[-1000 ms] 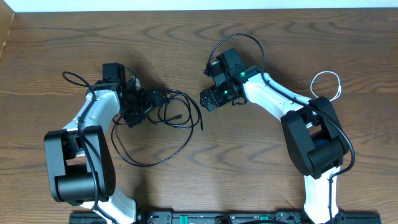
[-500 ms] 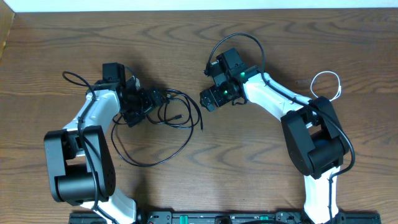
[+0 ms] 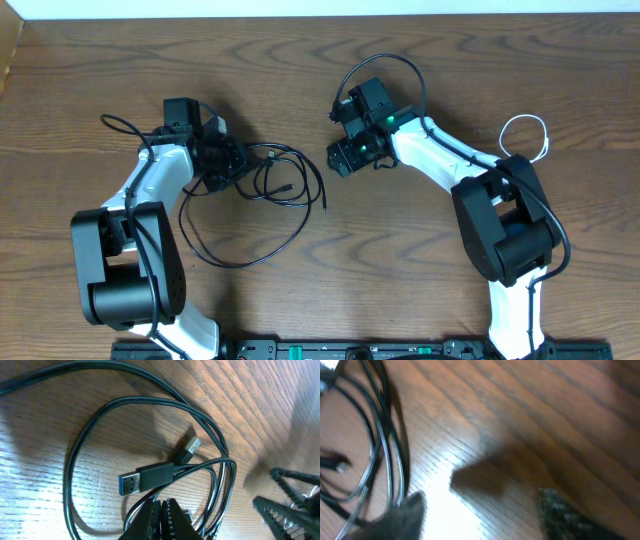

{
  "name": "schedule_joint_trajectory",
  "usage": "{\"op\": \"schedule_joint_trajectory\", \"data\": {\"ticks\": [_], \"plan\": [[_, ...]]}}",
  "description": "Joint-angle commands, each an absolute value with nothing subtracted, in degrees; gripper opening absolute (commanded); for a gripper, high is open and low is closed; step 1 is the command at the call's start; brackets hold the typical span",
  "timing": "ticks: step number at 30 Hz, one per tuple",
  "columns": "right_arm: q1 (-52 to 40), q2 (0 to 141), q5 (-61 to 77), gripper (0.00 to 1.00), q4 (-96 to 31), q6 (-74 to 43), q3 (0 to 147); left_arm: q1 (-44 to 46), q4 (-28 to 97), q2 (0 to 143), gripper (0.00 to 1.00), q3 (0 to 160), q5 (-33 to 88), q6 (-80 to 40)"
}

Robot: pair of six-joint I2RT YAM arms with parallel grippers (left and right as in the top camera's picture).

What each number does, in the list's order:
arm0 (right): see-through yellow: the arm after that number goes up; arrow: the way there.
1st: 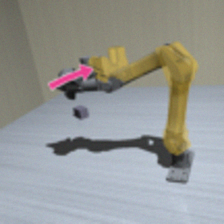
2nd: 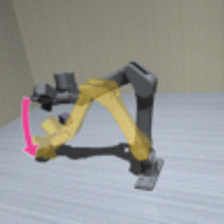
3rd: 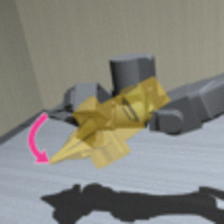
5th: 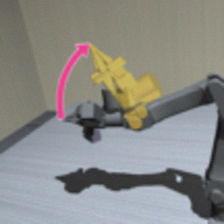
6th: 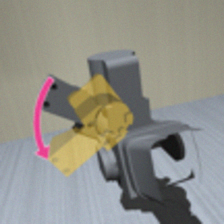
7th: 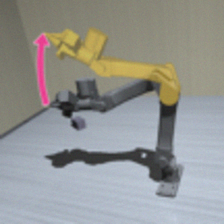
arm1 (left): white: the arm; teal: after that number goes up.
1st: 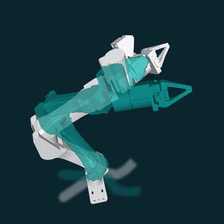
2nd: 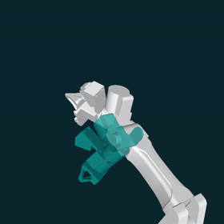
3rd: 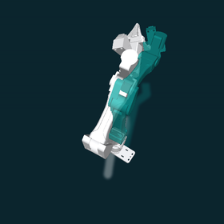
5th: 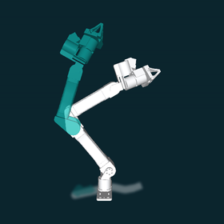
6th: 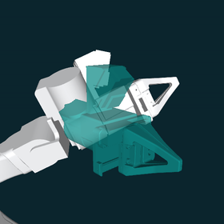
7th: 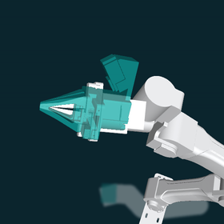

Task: Untangle cables

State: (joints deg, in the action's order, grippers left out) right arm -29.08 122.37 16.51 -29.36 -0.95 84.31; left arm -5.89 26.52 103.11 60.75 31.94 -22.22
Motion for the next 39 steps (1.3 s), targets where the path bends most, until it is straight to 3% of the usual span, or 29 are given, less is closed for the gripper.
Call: {"op": "schedule_joint_trajectory", "data": {"ticks": [1, 3, 4, 12, 13, 15, 17, 21, 24, 26, 28, 34, 39], "plan": [[-29.15, 123.76, 16.21, 0.38, -29.54, -1.26, 83.57, -6.04, 26.7, 103.72, 0.07, 60.23, 33.19, -22.11], [-29.15, 123.76, 16.23, 0.02, -29.52, -1.26, 83.57, -6.04, 26.94, 103.72, 0.08, 60.2, 32.32, -22.11], [-29.15, 123.76, 16.23, 0.01, -29.52, -1.28, 83.57, -6.04, 27.16, 103.72, 0.08, 60.2, 32.1, -22.13], [-29.19, 123.76, 17.5, 0.05, -29.08, -1.69, 83.57, -6.0, 30.13, 103.72, 0.08, 60.16, 31.07, -22.11], [-29.39, 123.76, 20.18, 0.11, -28.29, -1.69, 83.57, -5.69, 30.41, 103.72, 0.15, 60.1, 28.84, -22.11], [-29.78, 123.76, 23.24, 0.13, -27.2, -1.67, 83.57, -5.1, 30.81, 103.72, 0.17, 60.1, 25.93, -22.15], [-30.48, 123.76, 25.43, 0.13, -26.11, -1.67, 83.57, -4.14, 31.22, 103.72, 0.27, 60.1, 23.44, -22.13], [-32.32, 123.76, 25.89, 0.18, -25.71, -1.69, 83.57, -1.91, 33.3, 103.72, 0.3, 60.1, 18.96, -22.13], [-33.52, 123.76, 25.87, 0.2, -25.98, -1.67, 83.57, -0.36, 35.79, 103.72, 0.29, 60.1, 13.41, -22.13], [-34.35, 123.76, 25.82, 0.25, -26.09, -1.67, 83.57, 0.47, 38.06, 103.72, 0.15, 60.1, 8.34, -22.17], [-35.0, 123.76, 25.8, 0.29, -26.09, -1.67, 83.57, 0.93, 40.23, 103.72, 0.08, 60.1, 3.09, -23.51], [-36.77, 123.76, 24.03, 0.3, -26.02, -1.65, 83.57, 0.95, 44.36, 103.72, 0.08, 60.1, -6.76, -27.33], [-37.21, 123.76, 17.12, 0.13, -22.83, -1.63, 83.57, 0.95, 44.93, 103.72, 0.08, 60.16, -6.0, -28.27]]}}
